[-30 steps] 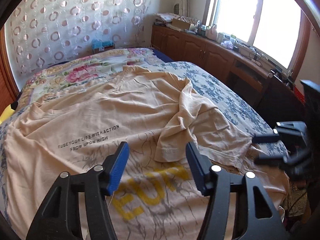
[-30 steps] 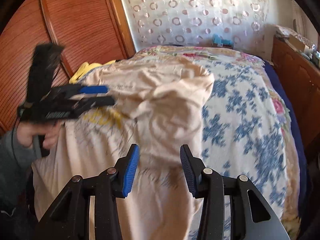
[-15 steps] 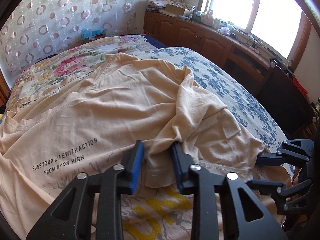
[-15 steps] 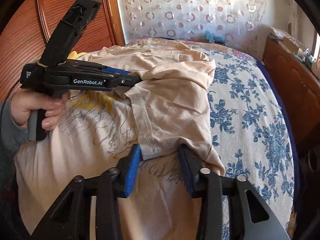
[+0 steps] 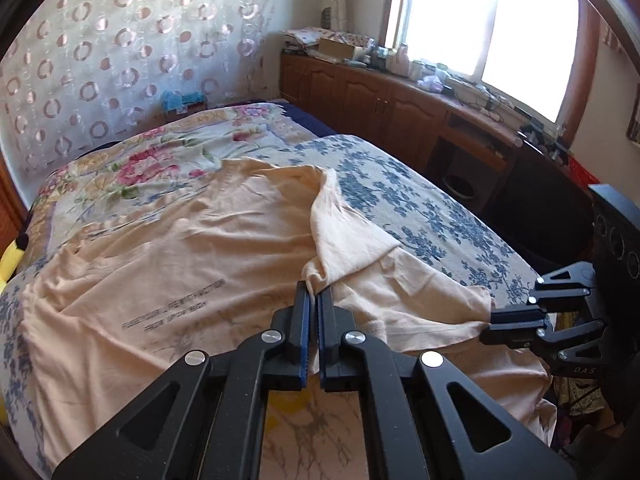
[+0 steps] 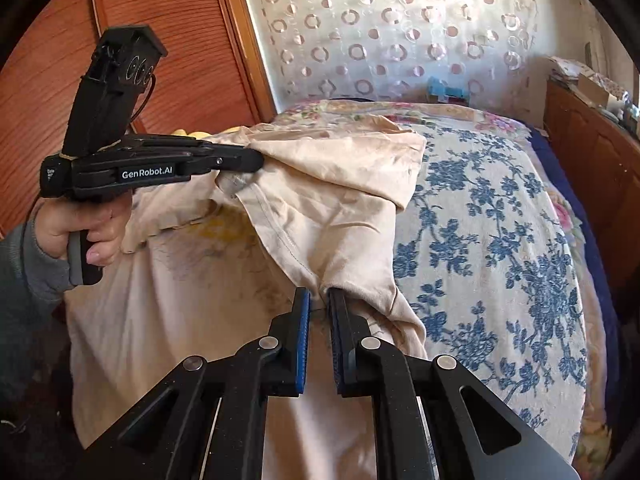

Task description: Fold small clothes

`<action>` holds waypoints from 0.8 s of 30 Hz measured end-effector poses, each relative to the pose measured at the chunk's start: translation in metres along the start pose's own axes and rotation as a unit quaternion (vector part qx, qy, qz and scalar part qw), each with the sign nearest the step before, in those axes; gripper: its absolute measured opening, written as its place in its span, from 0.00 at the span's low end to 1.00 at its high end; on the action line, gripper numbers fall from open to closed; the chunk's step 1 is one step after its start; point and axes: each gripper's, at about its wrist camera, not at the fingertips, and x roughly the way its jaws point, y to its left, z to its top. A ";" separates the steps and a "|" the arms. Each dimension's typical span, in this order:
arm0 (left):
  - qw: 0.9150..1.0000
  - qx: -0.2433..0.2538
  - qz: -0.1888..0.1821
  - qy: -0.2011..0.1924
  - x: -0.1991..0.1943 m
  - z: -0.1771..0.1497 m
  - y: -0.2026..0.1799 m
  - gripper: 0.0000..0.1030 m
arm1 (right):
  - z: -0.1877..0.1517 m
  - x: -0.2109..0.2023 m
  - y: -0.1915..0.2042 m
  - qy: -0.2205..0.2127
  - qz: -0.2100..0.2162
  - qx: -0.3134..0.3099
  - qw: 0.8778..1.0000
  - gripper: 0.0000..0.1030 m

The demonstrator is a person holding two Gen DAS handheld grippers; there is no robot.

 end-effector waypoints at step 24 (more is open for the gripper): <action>0.999 -0.024 0.040 0.027 0.004 -0.040 0.039 0.04 | -0.019 0.006 -0.017 0.036 -0.052 -0.012 0.998 0.31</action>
